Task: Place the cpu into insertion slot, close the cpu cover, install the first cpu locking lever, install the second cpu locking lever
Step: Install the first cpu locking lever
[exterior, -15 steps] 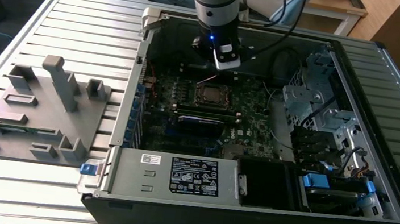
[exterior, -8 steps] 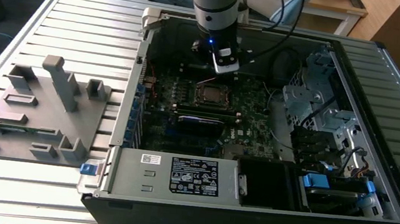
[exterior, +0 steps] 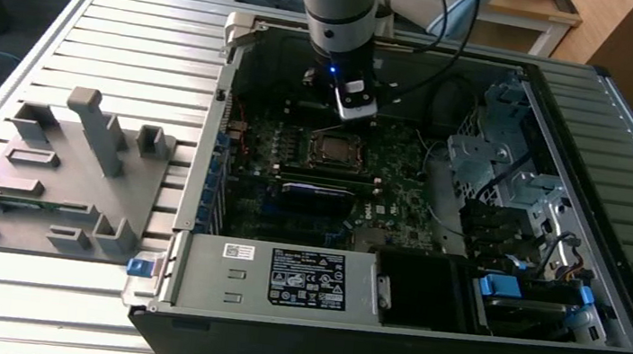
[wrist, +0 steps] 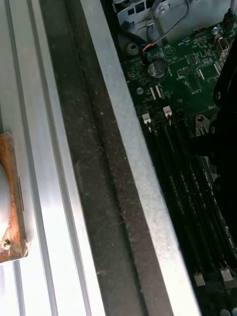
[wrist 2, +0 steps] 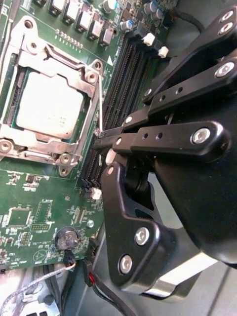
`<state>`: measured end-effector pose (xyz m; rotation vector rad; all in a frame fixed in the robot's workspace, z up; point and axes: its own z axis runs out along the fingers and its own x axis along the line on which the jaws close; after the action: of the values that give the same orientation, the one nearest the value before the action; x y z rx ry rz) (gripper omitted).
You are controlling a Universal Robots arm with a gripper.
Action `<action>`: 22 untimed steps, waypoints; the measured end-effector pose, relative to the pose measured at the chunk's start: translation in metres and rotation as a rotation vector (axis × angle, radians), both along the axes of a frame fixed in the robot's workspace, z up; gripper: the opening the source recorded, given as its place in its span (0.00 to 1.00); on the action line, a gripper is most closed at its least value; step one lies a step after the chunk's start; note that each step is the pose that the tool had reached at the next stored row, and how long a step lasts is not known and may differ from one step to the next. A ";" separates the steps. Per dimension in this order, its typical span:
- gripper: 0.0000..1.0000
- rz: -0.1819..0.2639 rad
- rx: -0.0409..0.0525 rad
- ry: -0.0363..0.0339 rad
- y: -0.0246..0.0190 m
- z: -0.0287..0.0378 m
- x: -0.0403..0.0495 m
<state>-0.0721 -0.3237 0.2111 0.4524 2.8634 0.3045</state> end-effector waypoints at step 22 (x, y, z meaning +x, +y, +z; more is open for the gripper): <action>0.10 0.000 -0.0165 -0.0160 0.0073 -0.0075 -0.0019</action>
<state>-0.0740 -0.3164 0.2035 0.4445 2.8482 0.2831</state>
